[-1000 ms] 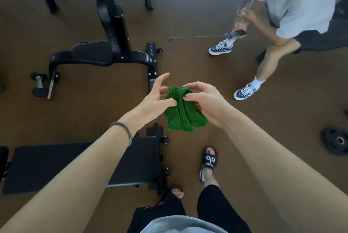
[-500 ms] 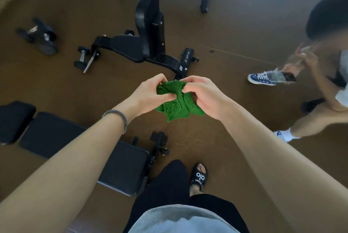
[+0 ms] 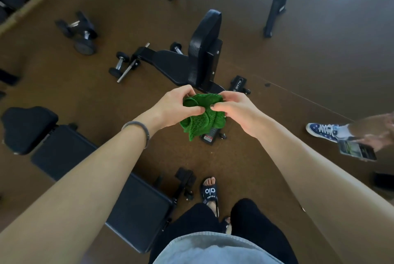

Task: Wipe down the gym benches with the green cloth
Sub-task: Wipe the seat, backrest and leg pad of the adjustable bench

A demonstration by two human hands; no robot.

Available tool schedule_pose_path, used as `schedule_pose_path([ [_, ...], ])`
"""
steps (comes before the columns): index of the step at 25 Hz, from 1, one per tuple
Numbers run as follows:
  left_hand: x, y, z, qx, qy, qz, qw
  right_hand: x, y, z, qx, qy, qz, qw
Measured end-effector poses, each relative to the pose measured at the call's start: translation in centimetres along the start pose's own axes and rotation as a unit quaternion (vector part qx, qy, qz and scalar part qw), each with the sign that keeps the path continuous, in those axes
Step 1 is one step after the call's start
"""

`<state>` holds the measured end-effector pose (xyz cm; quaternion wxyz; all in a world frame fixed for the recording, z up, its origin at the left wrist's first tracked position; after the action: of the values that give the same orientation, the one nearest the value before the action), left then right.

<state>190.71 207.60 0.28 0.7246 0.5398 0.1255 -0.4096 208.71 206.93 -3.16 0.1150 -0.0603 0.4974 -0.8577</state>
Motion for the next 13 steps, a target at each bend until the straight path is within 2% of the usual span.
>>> schedule_pose_path([
  [3,-3.0,-1.0,-3.0,-0.013,0.002,0.012,1.0,0.1,-2.3,-4.2,-0.005,0.006,-0.002,1.0],
  [8,-7.8,-2.1,-8.3,-0.047,0.054,0.021,0.997,-0.1,-6.4,-11.2,-0.011,0.008,-0.023,1.0],
  [13,-12.3,-3.3,-12.8,-0.089,0.109,0.053,0.989,-0.4,-8.8,-18.4,0.049,0.01,-0.097,0.994],
])
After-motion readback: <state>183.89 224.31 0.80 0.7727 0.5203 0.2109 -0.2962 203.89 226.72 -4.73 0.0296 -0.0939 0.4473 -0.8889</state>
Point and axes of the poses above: each hand's wrist, its own z-axis away from the middle knuckle, its own x-axis out of the palm, y = z × x, the point moved 6 cm from there along -z, towards the middle knuckle, and after that the axes turned 4 degrees about -z, right-handed, at the moved point
